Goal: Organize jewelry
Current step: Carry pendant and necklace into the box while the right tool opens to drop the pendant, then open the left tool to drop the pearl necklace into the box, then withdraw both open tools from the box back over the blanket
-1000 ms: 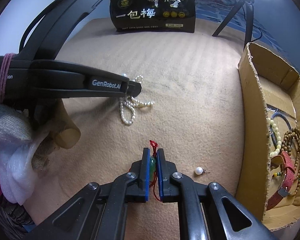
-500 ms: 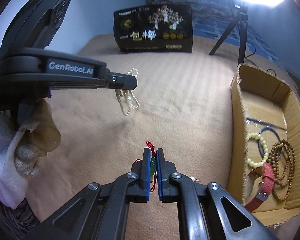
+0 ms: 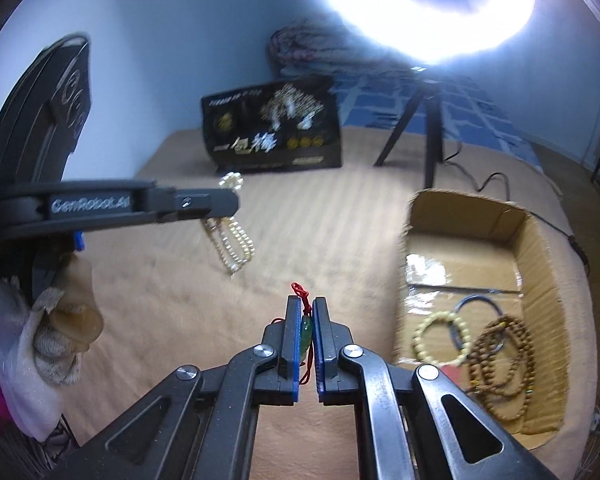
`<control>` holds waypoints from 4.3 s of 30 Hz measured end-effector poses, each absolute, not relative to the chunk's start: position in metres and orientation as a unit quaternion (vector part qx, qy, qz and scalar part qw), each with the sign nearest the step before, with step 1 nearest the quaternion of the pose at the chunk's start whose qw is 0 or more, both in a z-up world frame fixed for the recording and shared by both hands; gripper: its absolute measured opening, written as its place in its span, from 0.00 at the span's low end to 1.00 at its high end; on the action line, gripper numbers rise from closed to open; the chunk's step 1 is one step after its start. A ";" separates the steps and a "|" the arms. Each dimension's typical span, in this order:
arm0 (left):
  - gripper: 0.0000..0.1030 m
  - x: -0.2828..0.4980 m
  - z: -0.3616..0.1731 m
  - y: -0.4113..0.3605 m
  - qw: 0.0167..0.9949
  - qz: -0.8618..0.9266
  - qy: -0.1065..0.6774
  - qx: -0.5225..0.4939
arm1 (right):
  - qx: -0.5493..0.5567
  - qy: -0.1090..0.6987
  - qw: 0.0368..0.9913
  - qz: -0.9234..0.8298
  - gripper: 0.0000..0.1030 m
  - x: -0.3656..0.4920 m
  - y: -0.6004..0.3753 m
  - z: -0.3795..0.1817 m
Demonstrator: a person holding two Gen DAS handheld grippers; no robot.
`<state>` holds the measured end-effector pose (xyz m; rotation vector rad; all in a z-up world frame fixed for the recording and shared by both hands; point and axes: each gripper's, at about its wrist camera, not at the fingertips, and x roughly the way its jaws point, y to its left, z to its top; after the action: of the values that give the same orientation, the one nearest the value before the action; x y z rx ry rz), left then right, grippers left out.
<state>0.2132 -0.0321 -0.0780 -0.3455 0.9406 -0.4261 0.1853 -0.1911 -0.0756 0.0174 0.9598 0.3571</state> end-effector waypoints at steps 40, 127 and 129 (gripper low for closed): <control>0.05 0.277 -0.112 -0.185 0.835 -0.250 0.476 -0.116 | 0.073 0.474 0.877 0.037 0.03 0.233 -0.322 -0.096; 0.31 0.198 -0.109 0.041 0.868 -0.142 0.466 -0.100 | 0.077 0.450 0.881 0.122 0.46 0.111 -0.195 -0.093; 0.31 0.199 -0.116 0.038 0.864 -0.148 0.473 -0.093 | 0.088 0.450 0.880 0.120 0.41 0.108 -0.194 -0.102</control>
<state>0.1994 0.0384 -0.1164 -0.1956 0.9911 -0.3098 0.1080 -0.1936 -0.1015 0.1829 0.9385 0.2498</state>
